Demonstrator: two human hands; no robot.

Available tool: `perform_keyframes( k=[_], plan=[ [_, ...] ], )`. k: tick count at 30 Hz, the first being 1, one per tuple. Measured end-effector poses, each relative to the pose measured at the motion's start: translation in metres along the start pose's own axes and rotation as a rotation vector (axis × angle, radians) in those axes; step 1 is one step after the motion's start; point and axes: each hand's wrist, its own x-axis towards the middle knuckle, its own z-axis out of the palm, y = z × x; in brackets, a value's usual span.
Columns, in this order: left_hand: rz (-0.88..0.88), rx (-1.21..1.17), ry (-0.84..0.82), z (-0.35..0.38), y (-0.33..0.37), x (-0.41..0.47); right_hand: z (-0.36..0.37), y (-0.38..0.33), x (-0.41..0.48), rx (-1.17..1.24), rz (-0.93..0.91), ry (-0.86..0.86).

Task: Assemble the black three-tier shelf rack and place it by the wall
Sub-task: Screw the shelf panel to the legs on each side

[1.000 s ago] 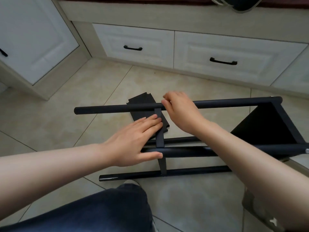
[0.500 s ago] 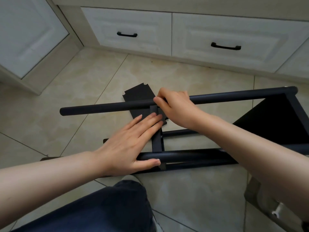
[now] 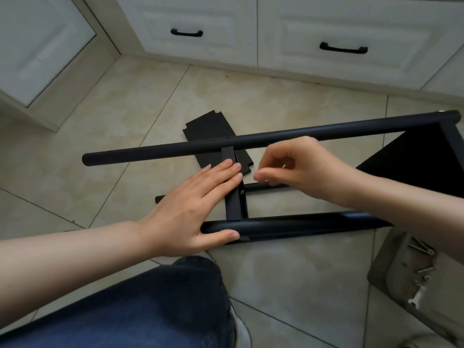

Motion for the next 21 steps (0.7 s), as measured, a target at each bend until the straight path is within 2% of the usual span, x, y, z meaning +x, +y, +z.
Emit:
perform_keyframes(
  k=[7, 11, 21],
  plan=[
    [0.011, 0.013, 0.022, 0.004, 0.0, -0.003, 0.016, 0.012, -0.003, 0.285, 0.255, -0.228],
    [0.014, 0.012, 0.031, 0.005, 0.001, -0.003, 0.021, 0.016, -0.001, 0.398, 0.342, -0.322],
    [0.001, -0.007, 0.022, 0.003, 0.004, -0.002, 0.036, 0.017, 0.015, 0.285, 0.374, -0.458]
  ],
)
